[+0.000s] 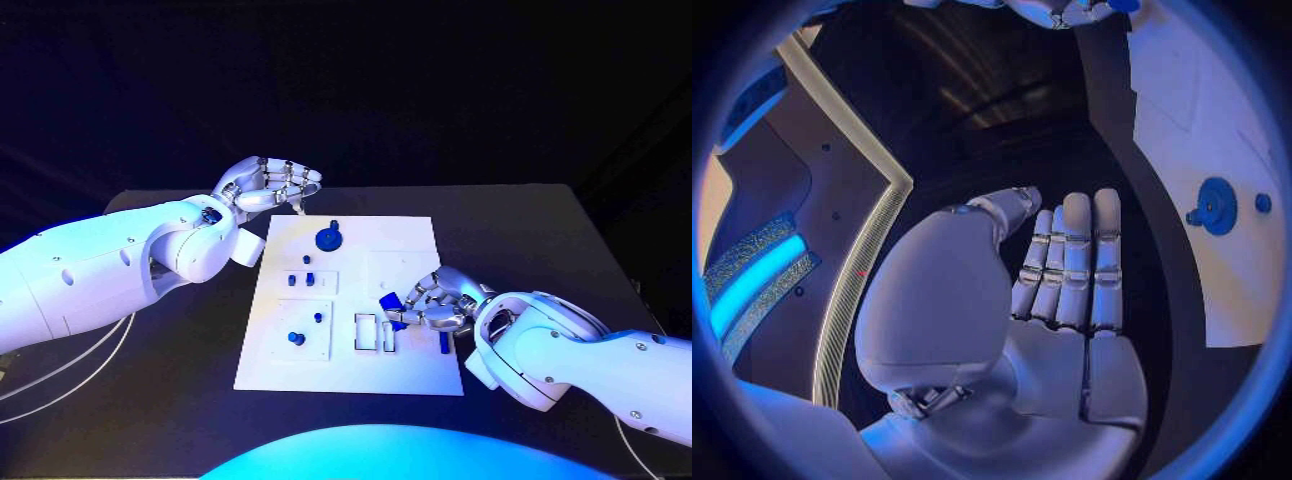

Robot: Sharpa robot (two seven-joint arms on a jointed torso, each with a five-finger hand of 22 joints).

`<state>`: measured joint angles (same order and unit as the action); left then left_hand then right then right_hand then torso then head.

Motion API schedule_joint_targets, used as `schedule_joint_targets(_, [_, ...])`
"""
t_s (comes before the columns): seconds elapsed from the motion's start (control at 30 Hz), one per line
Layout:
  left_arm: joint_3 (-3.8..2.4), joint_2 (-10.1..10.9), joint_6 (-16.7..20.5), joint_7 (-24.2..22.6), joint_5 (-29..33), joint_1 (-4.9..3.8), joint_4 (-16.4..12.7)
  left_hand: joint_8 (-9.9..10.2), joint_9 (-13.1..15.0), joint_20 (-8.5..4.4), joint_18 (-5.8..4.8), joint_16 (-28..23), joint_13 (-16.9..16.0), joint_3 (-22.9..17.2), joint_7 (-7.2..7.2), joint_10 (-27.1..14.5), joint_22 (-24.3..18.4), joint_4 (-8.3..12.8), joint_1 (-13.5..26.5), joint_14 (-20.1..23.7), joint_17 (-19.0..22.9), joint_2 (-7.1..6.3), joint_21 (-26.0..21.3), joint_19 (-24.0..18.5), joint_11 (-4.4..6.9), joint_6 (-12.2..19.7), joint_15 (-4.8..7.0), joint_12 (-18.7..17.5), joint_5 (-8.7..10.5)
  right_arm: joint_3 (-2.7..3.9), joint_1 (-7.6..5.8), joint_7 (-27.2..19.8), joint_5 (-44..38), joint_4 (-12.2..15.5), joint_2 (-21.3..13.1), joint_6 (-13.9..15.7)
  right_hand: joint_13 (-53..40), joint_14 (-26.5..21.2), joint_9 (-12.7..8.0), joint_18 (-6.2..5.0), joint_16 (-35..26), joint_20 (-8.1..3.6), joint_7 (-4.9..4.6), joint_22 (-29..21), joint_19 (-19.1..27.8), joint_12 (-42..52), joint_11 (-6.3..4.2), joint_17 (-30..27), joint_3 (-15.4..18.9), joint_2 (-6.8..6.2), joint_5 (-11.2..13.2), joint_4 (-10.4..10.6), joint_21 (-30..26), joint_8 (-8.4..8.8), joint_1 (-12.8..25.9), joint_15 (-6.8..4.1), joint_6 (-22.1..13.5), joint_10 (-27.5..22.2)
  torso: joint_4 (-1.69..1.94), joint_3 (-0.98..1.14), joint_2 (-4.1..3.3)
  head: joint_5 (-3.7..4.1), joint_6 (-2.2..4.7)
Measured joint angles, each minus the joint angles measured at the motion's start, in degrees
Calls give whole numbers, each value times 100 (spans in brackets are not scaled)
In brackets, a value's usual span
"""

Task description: Assemble the parts on the task board

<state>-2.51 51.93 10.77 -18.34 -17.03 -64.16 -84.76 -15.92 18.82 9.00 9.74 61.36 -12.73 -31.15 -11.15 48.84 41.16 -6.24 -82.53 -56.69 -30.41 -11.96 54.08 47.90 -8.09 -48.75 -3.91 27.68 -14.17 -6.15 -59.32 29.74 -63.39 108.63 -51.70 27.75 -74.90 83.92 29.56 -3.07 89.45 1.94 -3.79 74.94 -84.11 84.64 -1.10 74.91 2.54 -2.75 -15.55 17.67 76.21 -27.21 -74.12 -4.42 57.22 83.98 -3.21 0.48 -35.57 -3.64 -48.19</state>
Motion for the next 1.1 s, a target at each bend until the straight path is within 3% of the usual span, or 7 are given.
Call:
schedule_joint_targets(0.47, [0,-21,1,1,0,0,-5,-24,0,0,1,0,7,0,0,0,0,0,0,0,0,0,0,0,0,0,0,0,0,-55,63,28,350,-370,496,-363,0,0,-40,0,0,1,-20,-1,0,0,1,0,-6,187,6,-6,0,0,187,1,20,0,5,-3,-2,-47,-22])
schedule_joint_targets(1.1, [0,-16,1,4,1,-1,-12,-24,0,0,0,0,7,0,0,0,0,0,0,0,-1,0,0,0,0,0,0,0,0,-56,83,169,312,-639,730,-606,-4,0,-40,0,0,1,-20,-2,0,-1,8,4,-4,166,17,-38,-22,4,324,1,21,5,-6,4,-2,-88,-55])
